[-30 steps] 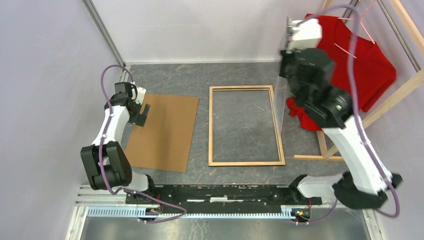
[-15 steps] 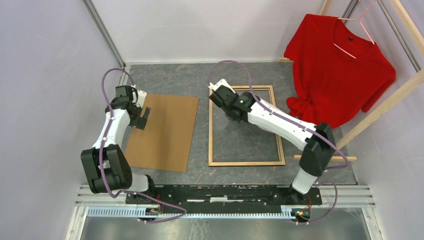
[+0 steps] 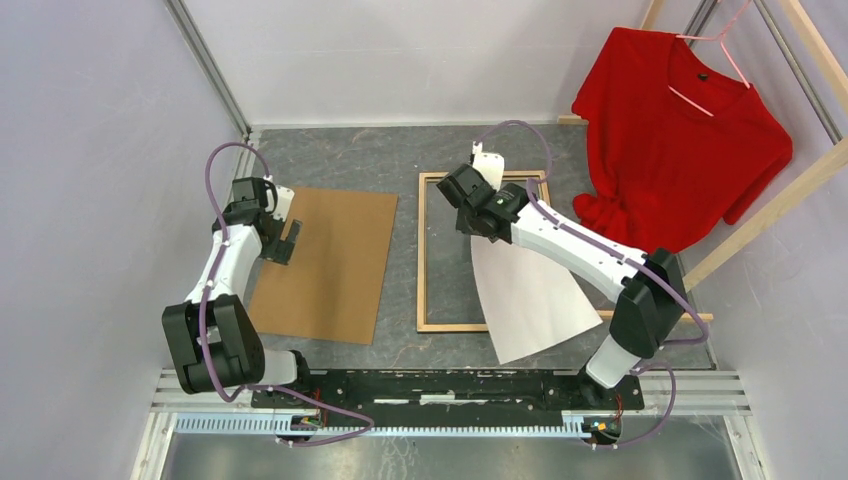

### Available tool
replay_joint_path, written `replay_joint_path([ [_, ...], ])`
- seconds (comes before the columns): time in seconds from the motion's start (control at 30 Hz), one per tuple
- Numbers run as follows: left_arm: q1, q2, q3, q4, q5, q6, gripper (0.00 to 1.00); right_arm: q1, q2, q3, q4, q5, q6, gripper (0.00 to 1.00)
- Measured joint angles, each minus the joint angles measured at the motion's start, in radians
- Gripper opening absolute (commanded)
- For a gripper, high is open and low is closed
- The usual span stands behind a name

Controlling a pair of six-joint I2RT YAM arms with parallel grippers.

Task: Put the photo into the frame
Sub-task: Turn over the photo from the photo frame.

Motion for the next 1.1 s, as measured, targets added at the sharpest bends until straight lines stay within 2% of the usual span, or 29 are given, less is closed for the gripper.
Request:
replay_joint_path([
  [0.17,0.000,-0.004,0.000,0.002,-0.005,0.008,1.00,0.002,-0.005,-0.012,0.063,0.092,0.152,0.00],
  [0.3,0.000,-0.004,-0.001,0.002,-0.006,0.009,1.00,0.002,0.033,0.024,0.085,0.160,0.204,0.00],
  [0.5,-0.001,-0.004,-0.001,0.002,-0.006,0.009,1.00,0.002,0.134,0.084,0.117,0.222,0.207,0.00],
  [1.1,-0.011,0.034,-0.001,0.002,-0.006,0.009,1.00,-0.016,0.176,0.068,0.207,0.307,0.186,0.00],
])
